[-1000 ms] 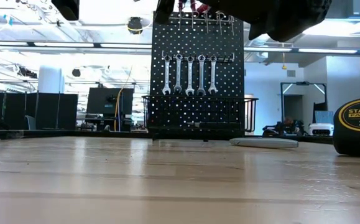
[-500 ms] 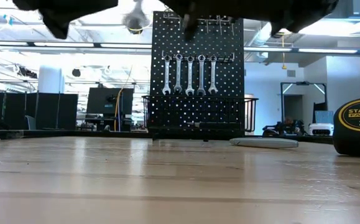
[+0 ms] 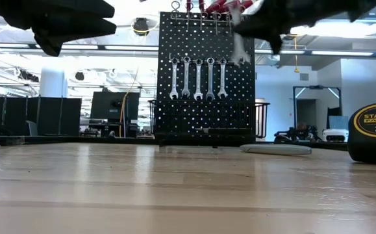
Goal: Hang tools onto peg board
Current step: Hang the silver wrench on the pegboard
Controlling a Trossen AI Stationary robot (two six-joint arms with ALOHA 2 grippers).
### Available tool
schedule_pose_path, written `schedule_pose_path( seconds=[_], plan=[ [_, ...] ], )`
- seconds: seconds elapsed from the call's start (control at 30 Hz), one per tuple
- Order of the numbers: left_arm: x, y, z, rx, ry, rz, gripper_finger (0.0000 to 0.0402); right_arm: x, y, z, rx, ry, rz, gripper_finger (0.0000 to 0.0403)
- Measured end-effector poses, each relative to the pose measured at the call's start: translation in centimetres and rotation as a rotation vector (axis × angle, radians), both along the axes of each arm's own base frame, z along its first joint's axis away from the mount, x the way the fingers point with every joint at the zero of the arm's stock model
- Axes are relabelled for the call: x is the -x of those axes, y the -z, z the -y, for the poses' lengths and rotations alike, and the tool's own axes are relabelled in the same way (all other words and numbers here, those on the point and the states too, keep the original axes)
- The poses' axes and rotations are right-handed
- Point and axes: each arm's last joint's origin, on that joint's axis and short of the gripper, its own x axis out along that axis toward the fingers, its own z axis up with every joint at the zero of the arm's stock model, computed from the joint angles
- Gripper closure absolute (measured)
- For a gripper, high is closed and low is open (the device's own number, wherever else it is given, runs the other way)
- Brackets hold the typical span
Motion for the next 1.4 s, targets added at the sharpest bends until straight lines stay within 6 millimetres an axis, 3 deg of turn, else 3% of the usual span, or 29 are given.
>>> schedule_pose_path(
  seconds=[0.2,0.43,0.6,1.0,1.4],
  plan=[
    [-0.2,0.0,-0.3,0.01,-0.014,0.001,0.0256,3.5,-0.6,5.2,-0.045,0.206,-0.104,0.0388],
    [-0.5,0.1,-0.7,0.018,-0.033,0.002,0.0256,4.3,-0.3,11.2,-0.136,0.186,-0.07,0.0388],
    [-0.6,0.3,-0.9,0.022,-0.044,-0.013,0.0256,4.3,-0.5,14.2,-0.172,0.175,-0.052,0.0388],
    [-0.6,0.6,-1.0,0.046,-0.041,-0.028,0.0256,3.3,-0.1,16.1,-0.244,0.178,-0.065,0.0388],
    [-0.5,0.9,-1.0,0.072,-0.032,-0.039,0.0256,5.0,-1.4,16.3,-0.266,0.245,-0.023,0.0388]
  ],
)
